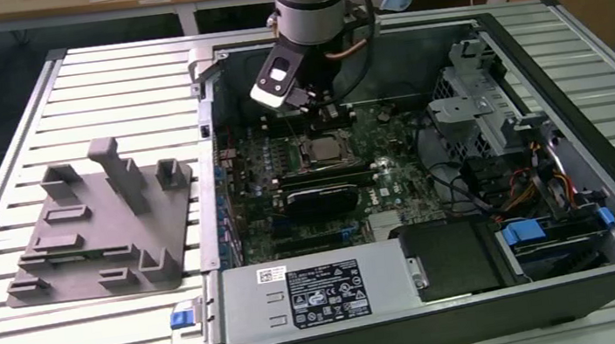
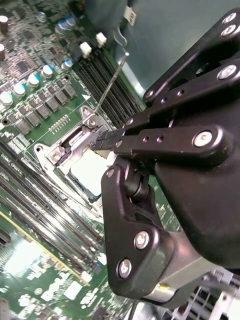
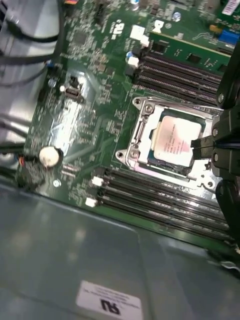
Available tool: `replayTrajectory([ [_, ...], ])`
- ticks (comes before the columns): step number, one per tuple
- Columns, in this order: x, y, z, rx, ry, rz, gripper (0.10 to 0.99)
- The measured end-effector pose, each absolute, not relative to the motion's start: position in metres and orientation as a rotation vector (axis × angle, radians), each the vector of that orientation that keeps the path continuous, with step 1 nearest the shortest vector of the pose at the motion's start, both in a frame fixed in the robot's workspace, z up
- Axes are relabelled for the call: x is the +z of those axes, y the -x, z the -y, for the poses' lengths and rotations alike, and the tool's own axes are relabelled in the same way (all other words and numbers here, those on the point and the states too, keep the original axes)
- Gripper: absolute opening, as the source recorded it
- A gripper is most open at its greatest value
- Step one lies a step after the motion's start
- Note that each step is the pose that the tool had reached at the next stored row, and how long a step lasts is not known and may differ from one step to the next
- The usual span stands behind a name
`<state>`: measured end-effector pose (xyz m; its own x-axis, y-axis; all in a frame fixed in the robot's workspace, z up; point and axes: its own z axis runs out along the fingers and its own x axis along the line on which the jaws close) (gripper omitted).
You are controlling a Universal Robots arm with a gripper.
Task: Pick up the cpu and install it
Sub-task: 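Close the cpu cover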
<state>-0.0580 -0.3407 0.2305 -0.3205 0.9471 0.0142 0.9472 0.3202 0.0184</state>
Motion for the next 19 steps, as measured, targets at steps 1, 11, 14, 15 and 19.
replayTrajectory([
  [1,0.2305,0.0580,0.3407,-0.037,1.807,2.568,0.106],
  [11,0.2303,0.0580,0.3407,-0.036,1.565,2.720,0.106],
  [14,0.2303,0.0580,0.3407,-0.036,1.490,2.761,0.106],
  [15,0.2303,0.0580,0.3407,-0.036,1.465,2.775,0.106],
  [19,0.2302,0.0580,0.3407,-0.036,1.362,2.825,0.106],
])
